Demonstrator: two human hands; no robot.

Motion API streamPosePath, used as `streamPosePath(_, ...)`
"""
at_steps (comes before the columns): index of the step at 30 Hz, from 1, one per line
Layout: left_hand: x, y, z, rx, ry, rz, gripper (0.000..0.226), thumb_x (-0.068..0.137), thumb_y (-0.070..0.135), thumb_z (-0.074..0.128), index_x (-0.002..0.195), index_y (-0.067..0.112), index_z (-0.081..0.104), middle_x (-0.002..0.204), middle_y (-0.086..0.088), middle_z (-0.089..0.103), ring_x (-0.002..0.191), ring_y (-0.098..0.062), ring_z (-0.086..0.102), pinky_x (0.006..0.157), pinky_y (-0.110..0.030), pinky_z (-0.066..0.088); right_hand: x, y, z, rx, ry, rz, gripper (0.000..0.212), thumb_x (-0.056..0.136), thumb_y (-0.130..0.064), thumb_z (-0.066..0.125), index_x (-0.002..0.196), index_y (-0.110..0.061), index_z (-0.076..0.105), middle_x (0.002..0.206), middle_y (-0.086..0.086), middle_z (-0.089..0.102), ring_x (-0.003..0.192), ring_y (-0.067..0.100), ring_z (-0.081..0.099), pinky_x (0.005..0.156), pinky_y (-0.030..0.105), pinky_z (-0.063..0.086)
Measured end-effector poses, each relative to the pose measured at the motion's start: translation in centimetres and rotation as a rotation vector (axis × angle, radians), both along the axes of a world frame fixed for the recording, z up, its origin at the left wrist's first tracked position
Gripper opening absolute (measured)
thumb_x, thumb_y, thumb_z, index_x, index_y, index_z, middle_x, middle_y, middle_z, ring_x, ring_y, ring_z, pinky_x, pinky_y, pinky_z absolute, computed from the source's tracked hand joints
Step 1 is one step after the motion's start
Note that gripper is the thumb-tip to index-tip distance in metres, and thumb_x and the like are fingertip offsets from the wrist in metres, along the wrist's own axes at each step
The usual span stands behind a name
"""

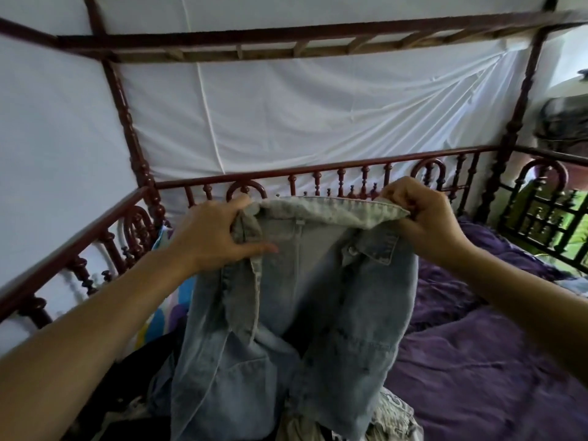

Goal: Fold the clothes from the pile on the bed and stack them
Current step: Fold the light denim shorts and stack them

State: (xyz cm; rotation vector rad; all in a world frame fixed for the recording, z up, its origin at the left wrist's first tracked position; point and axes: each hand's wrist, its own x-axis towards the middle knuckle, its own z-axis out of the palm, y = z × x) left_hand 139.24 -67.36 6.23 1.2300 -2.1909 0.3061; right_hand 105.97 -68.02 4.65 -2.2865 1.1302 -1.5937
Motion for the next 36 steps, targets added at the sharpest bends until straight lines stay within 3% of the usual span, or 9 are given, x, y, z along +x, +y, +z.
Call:
streamPosePath(2, -0.6, -0.6, -0.1, -0.125, -0.079, 0.032, 0.104, 0.056, 0.093, 0.038, 0.112, 0.009, 0.062, 0.082, -0.012, 0.071, 0.074, -0.031, 0.068, 0.071, -0.041, 0.053, -0.1, 0.9, 0.3, 0.021, -0.011, -0.007, 0.039, 0.074, 0.003, 0.063, 0.066, -0.018, 0.032, 0.069, 0.016, 0.051, 0.065, 0.036, 0.048, 0.057, 0.046, 0.041)
streamPosePath(6, -1.3, -4.1, 1.6, -0.302, 0.109, -0.073, 0.052, 0.071, 0.057, 0.062, 0.062, 0.007, 0.056, 0.056, -0.013, 0.051, 0.054, -0.027, 0.053, 0.052, -0.036, 0.04, -1.9, 2.3, 2.1, -0.042, -0.124, -0.106, 0.027, 0.072, -0.016, 0.064, 0.07, -0.026, 0.04, 0.063, 0.005, 0.045, 0.057, 0.016, 0.036, 0.053, 0.033, 0.033)
streamPosePath(9, -3.4, -7.2, 1.1, 0.033, 0.435, -0.089, 0.046, 0.068, 0.041, 0.068, 0.055, 0.002, 0.047, 0.053, -0.01, 0.037, 0.056, -0.015, 0.037, 0.052, -0.033, 0.029, -4.3, 2.6, 3.2, 0.145, -0.131, -0.145, 0.017, 0.074, -0.031, 0.068, 0.09, -0.028, 0.063, 0.069, -0.004, 0.066, 0.06, 0.005, 0.059, 0.055, 0.026, 0.046)
streamPosePath(12, -7.5, -9.7, -2.3, 0.379, 0.343, -0.151, 0.039, 0.074, 0.028, 0.08, 0.057, 0.006, 0.053, 0.051, 0.004, 0.045, 0.052, -0.007, 0.04, 0.053, -0.029, 0.029, -8.4, 2.6, 1.0, 0.364, -0.069, -0.188, 0.02, 0.084, -0.024, 0.069, 0.08, -0.004, 0.07, 0.068, -0.003, 0.063, 0.065, 0.002, 0.055, 0.059, 0.024, 0.045)
streamPosePath(16, -15.0, -12.4, -4.4, 0.568, 0.279, -0.25, 0.038, 0.061, 0.045, 0.08, 0.068, 0.012, 0.062, 0.059, 0.003, 0.056, 0.056, -0.004, 0.049, 0.054, -0.027, 0.036, -15.5, 4.2, -3.8, 0.552, -0.39, -0.253, 0.019, 0.09, -0.013, 0.061, 0.079, -0.014, 0.076, 0.072, -0.008, 0.072, 0.065, 0.001, 0.064, 0.058, 0.016, 0.051)
streamPosePath(20, -24.8, -15.7, -5.6, 0.7, 0.31, -0.284, 0.024, 0.065, 0.037, 0.08, 0.076, 0.019, 0.069, 0.081, -0.012, 0.071, 0.073, -0.017, 0.061, 0.071, -0.034, 0.048, -24.7, 5.8, -8.6, 0.654, -0.686, -0.352, 0.035, 0.092, -0.013, 0.056, 0.067, -0.026, 0.077, 0.069, -0.003, 0.073, 0.062, 0.007, 0.069, 0.053, 0.016, 0.051)
streamPosePath(23, -34.5, -17.8, -8.5, 0.632, 0.246, -0.253, 0.006, 0.083, 0.016, 0.073, 0.08, 0.012, 0.069, 0.083, -0.013, 0.071, 0.072, -0.017, 0.061, 0.064, -0.024, 0.046, -32.4, 6.2, -13.5, 0.735, -0.769, -0.452, 0.032, 0.092, -0.011, 0.056, 0.066, -0.015, 0.075, 0.069, 0.002, 0.073, 0.06, 0.01, 0.069, 0.049, 0.017, 0.051)
streamPosePath(31, -63.1, -22.2, -22.1, 0.706, 0.082, -0.148, 0.006, 0.079, 0.012, 0.07, 0.077, 0.017, 0.07, 0.079, -0.005, 0.07, 0.074, -0.02, 0.062, 0.067, -0.031, 0.048, -56.1, 2.0, -31.1, 1.064, -0.713, -0.643, 0.017, 0.09, -0.012, 0.058, 0.08, -0.009, 0.071, 0.081, 0.006, 0.075, 0.075, 0.018, 0.068, 0.079, 0.043, 0.055)
streamPosePath(36, -78.4, -24.3, -29.2, 0.861, 0.079, -0.059, 0.014, 0.085, 0.015, 0.064, 0.071, 0.02, 0.062, 0.059, 0.003, 0.066, 0.048, -0.015, 0.066, 0.057, -0.026, 0.053, -68.5, -0.9, -39.1, 1.266, -0.722, -0.808, 0.016, 0.088, -0.017, 0.059, 0.087, -0.003, 0.067, 0.082, 0.013, 0.068, 0.073, 0.022, 0.062, 0.06, 0.042, 0.054)
